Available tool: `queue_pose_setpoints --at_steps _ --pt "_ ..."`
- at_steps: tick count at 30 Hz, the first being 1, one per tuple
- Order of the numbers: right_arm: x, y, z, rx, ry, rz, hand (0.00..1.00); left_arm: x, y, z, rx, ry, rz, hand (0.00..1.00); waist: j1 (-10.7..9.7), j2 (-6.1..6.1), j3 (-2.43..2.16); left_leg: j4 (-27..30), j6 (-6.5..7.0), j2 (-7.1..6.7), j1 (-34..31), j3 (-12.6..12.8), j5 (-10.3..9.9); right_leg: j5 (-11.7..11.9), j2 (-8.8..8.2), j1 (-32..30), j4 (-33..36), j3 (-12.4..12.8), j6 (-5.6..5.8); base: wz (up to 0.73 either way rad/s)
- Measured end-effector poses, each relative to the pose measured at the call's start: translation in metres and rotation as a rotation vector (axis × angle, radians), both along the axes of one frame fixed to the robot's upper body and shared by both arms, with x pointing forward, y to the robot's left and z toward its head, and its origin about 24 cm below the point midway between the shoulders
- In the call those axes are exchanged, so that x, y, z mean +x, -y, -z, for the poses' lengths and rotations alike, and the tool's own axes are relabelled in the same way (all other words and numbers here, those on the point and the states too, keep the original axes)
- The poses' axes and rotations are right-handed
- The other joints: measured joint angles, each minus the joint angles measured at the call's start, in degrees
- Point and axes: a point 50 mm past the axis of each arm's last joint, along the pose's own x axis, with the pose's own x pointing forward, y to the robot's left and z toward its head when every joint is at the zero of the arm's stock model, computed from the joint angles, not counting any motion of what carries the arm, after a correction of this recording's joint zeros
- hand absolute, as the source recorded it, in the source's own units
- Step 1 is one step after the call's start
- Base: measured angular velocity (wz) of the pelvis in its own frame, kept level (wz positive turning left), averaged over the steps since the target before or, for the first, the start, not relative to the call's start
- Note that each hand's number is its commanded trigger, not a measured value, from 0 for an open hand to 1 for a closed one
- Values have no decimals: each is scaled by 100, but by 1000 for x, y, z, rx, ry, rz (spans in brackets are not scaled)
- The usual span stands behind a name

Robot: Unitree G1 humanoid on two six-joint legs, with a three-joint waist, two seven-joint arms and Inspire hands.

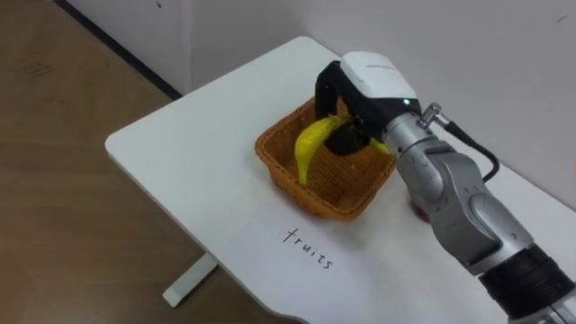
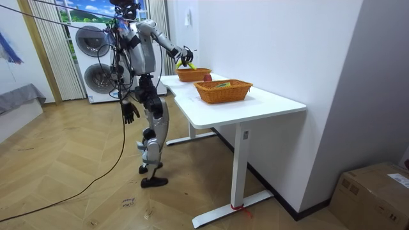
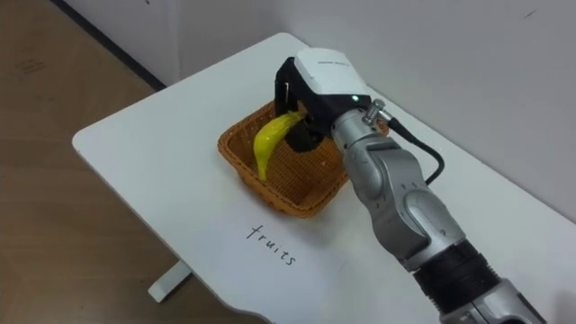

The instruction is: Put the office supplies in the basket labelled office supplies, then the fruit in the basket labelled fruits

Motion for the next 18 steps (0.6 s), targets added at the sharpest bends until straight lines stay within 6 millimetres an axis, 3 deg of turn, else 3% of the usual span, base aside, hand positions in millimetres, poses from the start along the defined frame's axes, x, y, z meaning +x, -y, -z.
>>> queue_pose_setpoints --at_steps 18 --pt "2 4 6 -68 -9 26 0 -1 0 1 -1 -18 -2 0 0 6 -3 1 0 1 13 0 0 -1 24 -2 -5 54 1 0"
